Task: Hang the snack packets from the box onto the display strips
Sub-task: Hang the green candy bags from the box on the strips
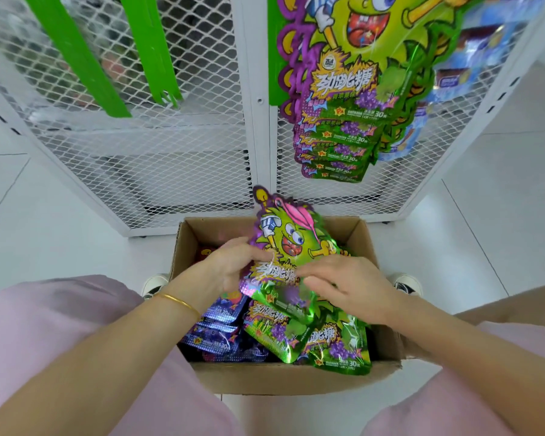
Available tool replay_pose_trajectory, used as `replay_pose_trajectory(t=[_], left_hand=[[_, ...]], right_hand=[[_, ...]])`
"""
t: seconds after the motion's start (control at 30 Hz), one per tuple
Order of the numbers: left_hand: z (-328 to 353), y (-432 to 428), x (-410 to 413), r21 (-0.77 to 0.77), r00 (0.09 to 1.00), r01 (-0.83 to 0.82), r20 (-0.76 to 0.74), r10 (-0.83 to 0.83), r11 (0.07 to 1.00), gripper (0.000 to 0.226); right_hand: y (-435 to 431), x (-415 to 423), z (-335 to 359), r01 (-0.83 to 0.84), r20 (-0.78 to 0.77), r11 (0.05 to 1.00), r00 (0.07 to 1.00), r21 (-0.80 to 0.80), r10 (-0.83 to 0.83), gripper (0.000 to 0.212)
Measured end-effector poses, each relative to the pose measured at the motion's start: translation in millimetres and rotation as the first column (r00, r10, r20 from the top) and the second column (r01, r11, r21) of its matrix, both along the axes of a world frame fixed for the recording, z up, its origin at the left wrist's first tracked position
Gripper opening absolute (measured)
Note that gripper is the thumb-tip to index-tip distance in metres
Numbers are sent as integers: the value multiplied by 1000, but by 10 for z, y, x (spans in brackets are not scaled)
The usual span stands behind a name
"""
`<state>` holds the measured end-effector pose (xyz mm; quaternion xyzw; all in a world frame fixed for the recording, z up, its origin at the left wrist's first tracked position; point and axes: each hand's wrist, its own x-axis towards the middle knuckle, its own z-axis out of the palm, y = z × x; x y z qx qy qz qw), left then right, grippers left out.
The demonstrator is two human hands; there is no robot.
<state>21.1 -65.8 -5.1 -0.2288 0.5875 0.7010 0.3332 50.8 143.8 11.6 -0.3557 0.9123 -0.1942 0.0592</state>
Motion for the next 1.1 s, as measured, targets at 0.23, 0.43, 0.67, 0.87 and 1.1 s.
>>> replay_pose_trajectory(t=[0.23,0.43,0.67,0.87,1.1], left_hand=[[458,-126,130,-2,953,188,-242,-182,982,49],[1081,-90,100,-86,857,237,-450,-250,968,40],[2394,52,-558,-221,699,-38,-703,-132,975,39],[3397,621,-1348,-318,362,-253,-907,-215,914,38],[3642,983,-1933,-405,387,-244,-874,-294,881,15]], right_hand=[[205,-342,387,656,430,673,746,-342,-509,43],[365,-457,992,743,623,483,661,-464,-418,21],[658,-674,2148,573,401,544,819,-613,-410,12],[713,-1063,2858,513,-104,778,808,-363,-581,28],[579,-1347,3204,542,-322,776,709,-322,-628,29]])
